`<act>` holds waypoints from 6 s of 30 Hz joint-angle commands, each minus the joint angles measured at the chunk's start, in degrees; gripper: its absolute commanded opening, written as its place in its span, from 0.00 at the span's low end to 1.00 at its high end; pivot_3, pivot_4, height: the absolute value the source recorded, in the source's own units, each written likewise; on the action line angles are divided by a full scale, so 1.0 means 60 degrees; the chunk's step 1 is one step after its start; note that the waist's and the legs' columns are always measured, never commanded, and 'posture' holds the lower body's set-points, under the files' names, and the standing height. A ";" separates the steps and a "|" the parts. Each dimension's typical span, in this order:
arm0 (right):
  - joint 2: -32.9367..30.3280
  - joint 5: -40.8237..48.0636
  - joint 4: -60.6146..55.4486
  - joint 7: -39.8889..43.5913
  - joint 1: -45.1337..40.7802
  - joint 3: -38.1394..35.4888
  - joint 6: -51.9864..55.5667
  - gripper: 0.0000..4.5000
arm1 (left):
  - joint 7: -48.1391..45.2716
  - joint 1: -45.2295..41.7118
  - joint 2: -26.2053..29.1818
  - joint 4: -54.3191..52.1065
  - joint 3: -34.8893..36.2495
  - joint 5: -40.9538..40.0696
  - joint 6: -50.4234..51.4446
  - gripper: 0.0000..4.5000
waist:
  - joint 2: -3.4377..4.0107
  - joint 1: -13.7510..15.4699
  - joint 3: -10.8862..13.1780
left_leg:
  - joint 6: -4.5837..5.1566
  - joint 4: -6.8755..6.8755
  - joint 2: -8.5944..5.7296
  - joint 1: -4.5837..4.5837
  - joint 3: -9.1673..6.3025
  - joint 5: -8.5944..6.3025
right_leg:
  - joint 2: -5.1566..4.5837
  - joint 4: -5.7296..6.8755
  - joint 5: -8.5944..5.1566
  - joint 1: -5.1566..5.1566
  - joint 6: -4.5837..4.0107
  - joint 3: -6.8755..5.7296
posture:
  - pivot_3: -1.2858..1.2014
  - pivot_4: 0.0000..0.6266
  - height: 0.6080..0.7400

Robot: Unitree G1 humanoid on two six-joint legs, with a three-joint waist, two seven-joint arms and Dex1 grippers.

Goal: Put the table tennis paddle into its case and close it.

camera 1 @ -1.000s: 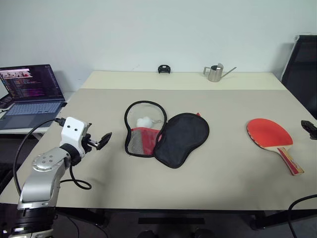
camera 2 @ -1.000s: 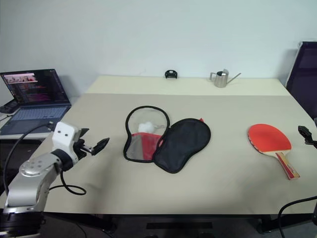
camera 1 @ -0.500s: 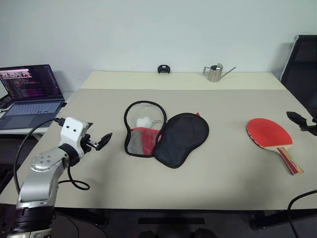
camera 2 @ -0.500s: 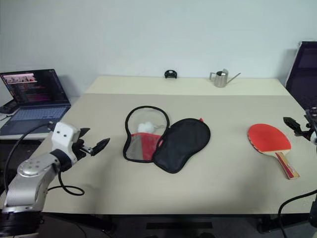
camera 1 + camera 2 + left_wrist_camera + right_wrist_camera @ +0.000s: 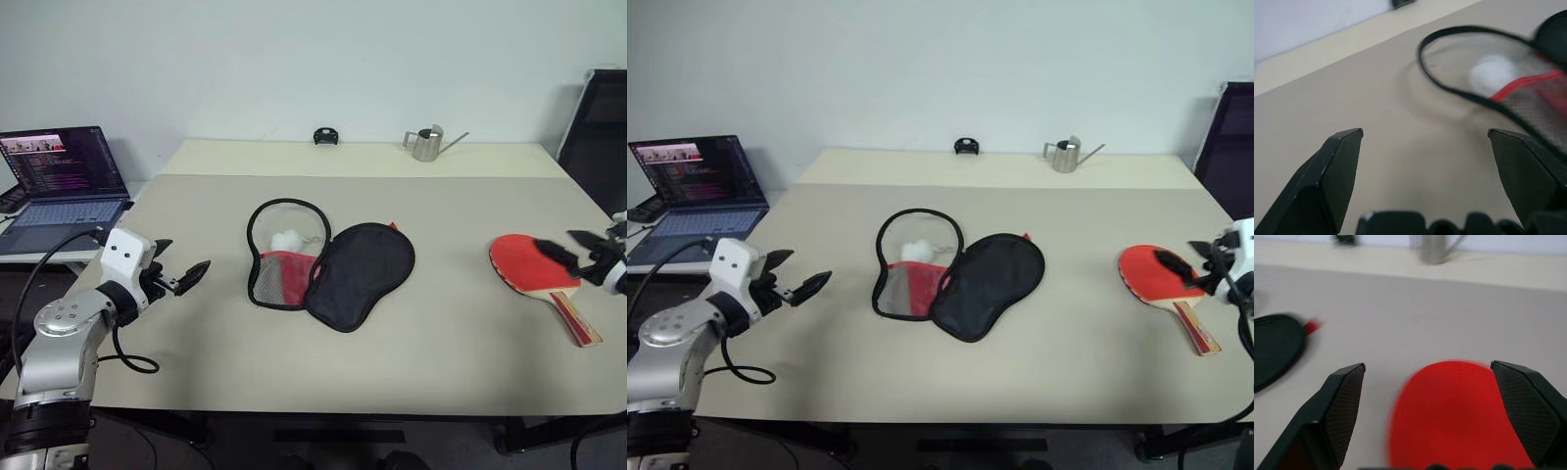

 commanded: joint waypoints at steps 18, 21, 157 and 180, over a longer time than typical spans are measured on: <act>0.2694 0.1742 -0.4498 -0.2911 -0.0236 0.2637 0.5246 1.00 | -0.4670 -0.3433 0.0810 0.0614 -0.2245 -0.1257 0.2166 0.99 | -0.0018 -0.0030 0.0010 | 0.0001 0.0004 -0.0010 0.0000 -0.0019 0.0001 | 0.0013 0.0005 0.0000 -0.0009 0.0000 -0.0007 | 0.52 0.24 1.00; 0.3108 0.1703 -0.4172 -0.3126 -0.0609 0.2941 0.5584 1.00 | -0.4913 -0.3645 0.0784 0.0622 -0.2489 -0.1163 0.2098 0.99 | -0.0018 -0.0039 0.0011 | -0.0001 0.0004 -0.0008 -0.0007 -0.0020 0.0002 | 0.0021 0.0002 0.0000 -0.0018 0.0000 -0.0006 | 0.52 0.24 1.00; -0.0279 -0.1380 -0.1514 -0.1878 0.1796 -0.1729 0.1910 0.92 | -0.4488 -0.5925 -0.2574 -0.0238 -0.4396 -0.0918 0.2461 1.00 | -0.0026 -0.0002 0.0024 | 0.0014 0.0022 0.0001 -0.0016 -0.0009 0.0010 | 0.0053 0.0009 0.0000 -0.0001 0.0000 -0.0007 | 0.52 0.24 1.00; -0.0222 -0.2050 0.1681 -0.1551 0.0648 0.0284 0.0409 0.92 | -0.4548 -0.6089 -0.3102 0.0208 -0.4548 -0.0611 0.1692 1.00 | -0.0018 -0.0037 0.0020 | 0.0002 0.0020 0.0003 -0.0003 0.0000 0.0024 | 0.0053 0.0008 0.0000 0.0005 0.0000 0.0004 | 0.52 0.24 1.00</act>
